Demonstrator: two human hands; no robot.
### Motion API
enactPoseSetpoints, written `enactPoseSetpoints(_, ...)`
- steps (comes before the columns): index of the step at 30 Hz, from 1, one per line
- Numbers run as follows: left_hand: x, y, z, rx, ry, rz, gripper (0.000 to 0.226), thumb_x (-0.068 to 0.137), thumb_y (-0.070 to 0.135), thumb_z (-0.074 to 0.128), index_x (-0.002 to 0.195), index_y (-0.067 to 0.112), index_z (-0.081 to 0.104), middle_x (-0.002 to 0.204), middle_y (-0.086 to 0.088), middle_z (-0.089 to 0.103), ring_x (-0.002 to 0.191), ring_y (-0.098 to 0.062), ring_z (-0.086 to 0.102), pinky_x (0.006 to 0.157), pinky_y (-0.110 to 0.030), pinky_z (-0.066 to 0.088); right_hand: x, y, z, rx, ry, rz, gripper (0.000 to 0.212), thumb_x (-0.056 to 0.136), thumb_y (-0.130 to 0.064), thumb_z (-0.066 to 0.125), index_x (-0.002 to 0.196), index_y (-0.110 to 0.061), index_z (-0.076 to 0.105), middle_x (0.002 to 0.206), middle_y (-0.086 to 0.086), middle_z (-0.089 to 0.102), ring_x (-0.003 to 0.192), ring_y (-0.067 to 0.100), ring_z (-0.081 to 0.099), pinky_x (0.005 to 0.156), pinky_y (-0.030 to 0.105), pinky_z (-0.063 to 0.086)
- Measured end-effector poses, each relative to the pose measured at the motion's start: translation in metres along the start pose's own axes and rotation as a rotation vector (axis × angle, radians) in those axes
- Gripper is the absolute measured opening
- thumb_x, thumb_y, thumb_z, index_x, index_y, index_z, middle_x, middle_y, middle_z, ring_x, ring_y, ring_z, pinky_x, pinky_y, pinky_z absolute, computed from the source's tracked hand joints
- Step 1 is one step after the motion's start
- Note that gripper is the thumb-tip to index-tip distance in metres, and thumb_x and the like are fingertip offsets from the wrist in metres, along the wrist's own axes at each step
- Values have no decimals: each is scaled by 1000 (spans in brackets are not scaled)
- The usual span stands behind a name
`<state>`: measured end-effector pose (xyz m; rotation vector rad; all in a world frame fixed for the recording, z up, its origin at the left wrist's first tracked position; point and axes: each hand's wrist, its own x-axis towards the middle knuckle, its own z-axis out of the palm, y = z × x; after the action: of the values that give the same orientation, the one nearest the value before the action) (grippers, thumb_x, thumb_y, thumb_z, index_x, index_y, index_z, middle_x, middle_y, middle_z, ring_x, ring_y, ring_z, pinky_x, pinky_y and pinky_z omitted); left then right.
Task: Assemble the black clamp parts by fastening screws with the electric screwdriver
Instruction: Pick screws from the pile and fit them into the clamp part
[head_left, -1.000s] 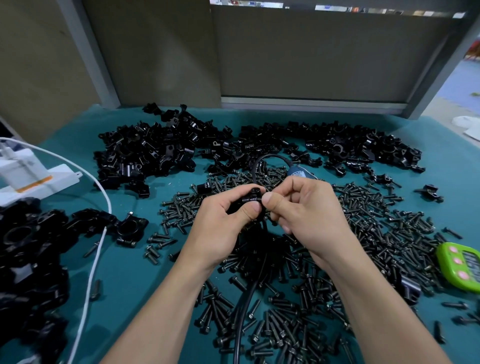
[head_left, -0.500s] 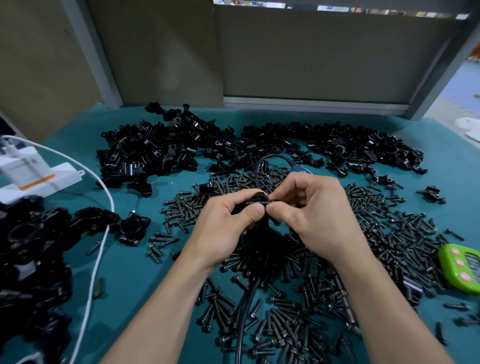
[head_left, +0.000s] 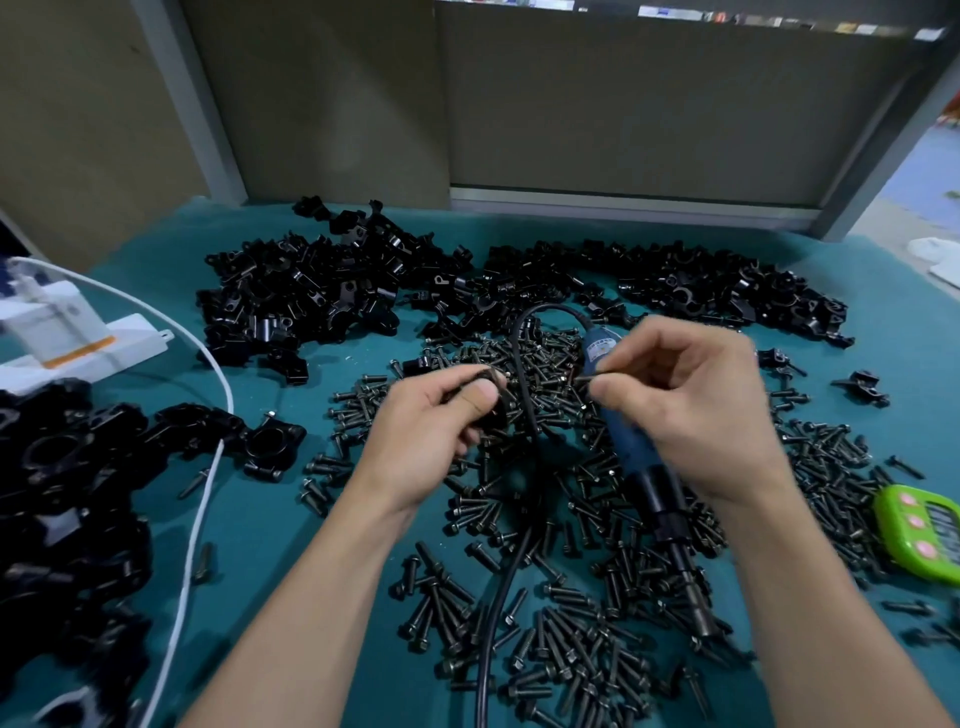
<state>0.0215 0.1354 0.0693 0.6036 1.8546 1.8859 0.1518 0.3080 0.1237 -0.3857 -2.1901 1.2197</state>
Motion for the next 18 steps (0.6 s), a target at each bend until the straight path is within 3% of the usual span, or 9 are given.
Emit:
enactPoseSetpoints(3,2,5,-7,-204,95,-28,24,103,15,60,100,25,81,83,8,77,62,-4,56,56,-17,46,3,9,-11,-178,237,179,25,84,-8,78,95,-30,78,78,-10,75,61,3,67,65,27,61)
enactPoseSetpoints(5,3,8,-7,-302,127,-36,23,104,13,58,101,17,80,81,7,77,60,-4,55,55,-17,45,1,9,-6,-417,301,229,42,89,-17,73,126,-37,69,94,-20,72,72,-5,63,75,33,58)
enactPoseSetpoints(6,3,8,-7,-338,141,-45,23,104,13,57,100,15,80,83,6,77,59,-4,55,55,-17,46,0,6,-2,-475,290,214,47,90,-17,72,132,-38,65,93,-21,69,72,-4,61,72,32,55)
enactPoseSetpoints(7,4,9,-7,-366,153,-56,22,104,13,57,101,13,80,86,3,78,59,-5,56,55,-17,46,-2,2,3,-481,270,196,44,90,-15,71,127,-38,68,85,-21,67,64,0,61,62,29,53)
enactPoseSetpoints(9,5,8,-9,-390,172,-71,21,104,14,58,103,12,79,93,-3,79,59,-6,56,56,-18,46,-4,-5,12,-432,169,194,29,90,-10,71,100,-36,78,67,-19,65,41,5,56,38,19,42)
enactPoseSetpoints(11,6,8,-9,-381,186,-69,21,104,15,58,103,13,79,96,-4,79,59,-6,56,56,-18,47,-8,-11,26,-442,-29,190,28,91,-9,72,81,-35,78,62,-21,63,39,-3,56,35,9,35)
enactPoseSetpoints(14,7,7,-10,-377,208,-59,21,104,15,59,101,14,80,93,-2,78,59,-6,56,55,-17,46,-16,-19,47,-553,-334,148,21,90,-18,74,84,-38,78,79,-20,68,54,-6,61,51,4,42)
enactPoseSetpoints(16,8,7,-11,-388,226,-52,22,104,15,59,100,14,81,91,1,78,58,-7,55,55,-17,46,-21,-20,56,-628,-407,109,15,92,-26,73,98,-38,79,101,-9,73,80,1,64,83,22,55)
enactPoseSetpoints(18,8,7,-15,-413,261,-47,24,104,15,59,95,15,81,89,2,78,58,-6,55,54,-17,46,-25,-19,62,-688,-416,71,20,95,-30,69,111,-37,77,114,-2,71,106,18,59,105,33,44)
